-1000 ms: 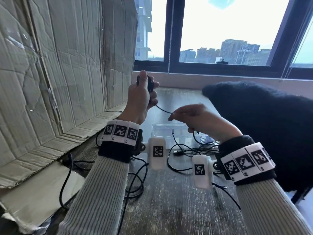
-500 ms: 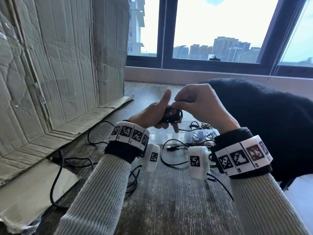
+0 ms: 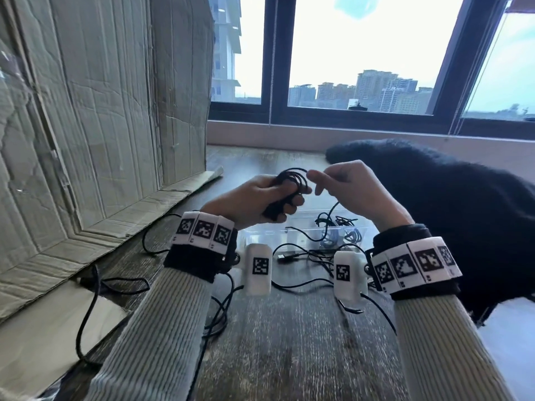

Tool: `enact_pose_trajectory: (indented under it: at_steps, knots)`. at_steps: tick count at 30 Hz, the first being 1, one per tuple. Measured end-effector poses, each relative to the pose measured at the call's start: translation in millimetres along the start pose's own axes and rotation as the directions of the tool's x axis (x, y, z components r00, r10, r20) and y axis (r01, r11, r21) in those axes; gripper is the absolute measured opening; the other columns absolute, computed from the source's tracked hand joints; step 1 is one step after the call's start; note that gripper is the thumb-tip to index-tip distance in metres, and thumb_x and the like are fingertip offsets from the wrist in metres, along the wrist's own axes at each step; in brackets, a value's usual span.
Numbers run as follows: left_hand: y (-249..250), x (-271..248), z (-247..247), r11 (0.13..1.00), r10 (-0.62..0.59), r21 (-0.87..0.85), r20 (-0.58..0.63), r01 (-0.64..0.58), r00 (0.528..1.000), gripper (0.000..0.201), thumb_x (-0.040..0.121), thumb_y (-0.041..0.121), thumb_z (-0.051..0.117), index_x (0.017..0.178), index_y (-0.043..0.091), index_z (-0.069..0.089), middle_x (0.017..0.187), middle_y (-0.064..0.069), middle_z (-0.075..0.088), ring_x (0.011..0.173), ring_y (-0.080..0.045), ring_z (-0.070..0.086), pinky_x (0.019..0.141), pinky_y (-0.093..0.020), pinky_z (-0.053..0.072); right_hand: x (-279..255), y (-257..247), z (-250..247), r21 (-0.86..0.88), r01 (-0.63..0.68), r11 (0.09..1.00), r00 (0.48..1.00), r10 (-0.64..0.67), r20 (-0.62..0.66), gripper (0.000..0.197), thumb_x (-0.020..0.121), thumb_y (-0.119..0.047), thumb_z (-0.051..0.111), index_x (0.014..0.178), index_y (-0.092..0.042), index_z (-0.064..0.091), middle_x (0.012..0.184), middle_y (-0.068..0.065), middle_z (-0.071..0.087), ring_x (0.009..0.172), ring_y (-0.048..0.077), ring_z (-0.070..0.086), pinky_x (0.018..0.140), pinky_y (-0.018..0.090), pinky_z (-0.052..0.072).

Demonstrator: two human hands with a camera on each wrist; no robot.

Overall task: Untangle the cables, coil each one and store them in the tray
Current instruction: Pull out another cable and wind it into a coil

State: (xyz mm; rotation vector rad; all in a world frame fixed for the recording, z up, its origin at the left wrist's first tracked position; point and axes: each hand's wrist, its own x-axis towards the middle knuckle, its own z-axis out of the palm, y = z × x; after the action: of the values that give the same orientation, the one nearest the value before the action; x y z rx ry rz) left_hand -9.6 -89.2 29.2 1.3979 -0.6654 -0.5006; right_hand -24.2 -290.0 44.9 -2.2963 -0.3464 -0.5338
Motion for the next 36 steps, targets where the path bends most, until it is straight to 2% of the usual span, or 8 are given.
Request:
enact_pose_trajectory:
  at_steps: [8, 11, 15, 19, 25, 28, 32, 36]
  knots:
    - [10.9, 3.8, -9.6, 0.784, 0.138, -0.507, -0.420, -0.358, 0.897, 0.021, 0.101, 0.020, 0.041, 0.102, 0.006, 0.057, 0.086, -0.004, 0.062, 0.077, -0.012, 0.058, 0.070, -0.024, 0.051, 0.5, -8.0, 16.8, 0.301, -0.061, 0.952, 0.998, 0.052, 0.039, 0.024, 0.095, -0.021, 0.054, 0.075, -0.014, 0.065, 0.060, -0.005, 0.043, 0.052, 0.009, 0.043, 0.069, 0.040, 0.057]
    - [10.3, 10.4, -6.3, 0.691, 0.100, -0.579, -0.517, -0.433, 0.850, 0.024, 0.102, 0.023, 0.040, 0.105, 0.003, 0.054, 0.097, -0.013, 0.063, 0.088, -0.018, 0.061, 0.085, -0.033, 0.049, -1.4, -15.9, 38.2, 0.343, -0.121, 0.931, 0.988, 0.078, 0.135, 0.021, 0.096, -0.020, 0.051, 0.081, -0.016, 0.064, 0.062, -0.004, 0.039, 0.049, 0.010, 0.037, 0.055, 0.030, 0.053]
    - [9.2, 13.4, -9.6, 0.764, 0.104, -0.482, -0.565, -0.430, 0.818, 0.030, 0.104, 0.032, 0.028, 0.106, 0.015, 0.052, 0.106, -0.002, 0.067, 0.115, -0.019, 0.059, 0.104, -0.045, 0.025, -1.3, -16.8, 52.8, 0.261, -0.147, 0.954, 0.975, 0.096, 0.198, 0.023, 0.099, -0.023, 0.047, 0.097, -0.014, 0.068, 0.062, 0.001, 0.043, 0.053, 0.016, 0.039, 0.048, 0.024, 0.039]
    - [8.7, 9.3, -22.4, 0.669, 0.118, -0.538, -0.604, -0.513, 0.788, 0.030, 0.102, 0.035, 0.034, 0.106, 0.008, 0.047, 0.084, -0.002, 0.062, 0.071, -0.013, 0.062, 0.073, -0.038, 0.053, -5.4, -16.9, 52.1, 0.196, -0.285, 0.938, 0.891, 0.184, 0.416, 0.032, 0.101, -0.027, 0.043, 0.104, -0.002, 0.064, 0.060, 0.001, 0.037, 0.049, 0.013, 0.033, 0.047, 0.025, 0.033]
    - [1.7, 9.3, -36.2, 0.924, 0.234, -0.052, -0.709, -0.380, 0.665, 0.023, 0.102, 0.031, 0.040, 0.102, 0.008, 0.041, 0.077, -0.005, 0.054, 0.043, -0.005, 0.041, 0.039, -0.019, 0.038, -13.2, -34.9, 17.0, -0.001, -0.082, 0.997, 0.926, 0.076, 0.371, 0.023, 0.096, -0.024, 0.054, 0.095, -0.009, 0.071, 0.068, -0.004, 0.047, 0.043, 0.002, 0.038, 0.040, 0.012, 0.034]
    - [-5.4, 11.8, -30.5, 0.937, 0.324, 0.311, -0.611, -0.157, 0.723, 0.037, 0.100, 0.043, 0.034, 0.095, 0.010, 0.049, 0.077, -0.005, 0.058, 0.046, -0.008, 0.043, 0.038, -0.020, 0.039, -15.9, -38.9, 7.2, 0.013, 0.014, 1.000, 0.941, -0.018, 0.338, 0.020, 0.095, -0.020, 0.055, 0.098, -0.013, 0.074, 0.072, -0.005, 0.058, 0.036, 0.001, 0.036, 0.041, 0.012, 0.033]
    - [-13.4, 15.7, -19.9, 0.752, 0.345, 0.655, -0.489, 0.076, 0.801, 0.071, 0.097, 0.058, 0.018, 0.071, 0.014, 0.067, 0.058, -0.008, 0.060, 0.048, -0.017, 0.049, 0.052, -0.027, 0.041, -10.1, -36.0, 15.5, 0.017, 0.141, 0.990, 0.972, -0.142, 0.187, 0.011, 0.087, -0.021, 0.067, 0.087, -0.017, 0.078, 0.068, -0.003, 0.066, 0.044, 0.002, 0.043, 0.051, 0.015, 0.039]
    - [-18.4, 17.3, -7.1, 0.670, 0.237, 0.727, -0.403, 0.151, 0.884, 0.081, 0.099, 0.053, 0.009, 0.076, 0.012, 0.075, 0.047, 0.003, 0.060, 0.039, -0.005, 0.047, 0.044, -0.019, 0.035, -2.9, -26.5, 21.7, 0.050, 0.198, 0.979, 0.980, -0.197, -0.018, 0.003, 0.076, -0.018, 0.078, 0.075, -0.015, 0.079, 0.065, -0.003, 0.069, 0.049, 0.001, 0.047, 0.054, 0.016, 0.037]
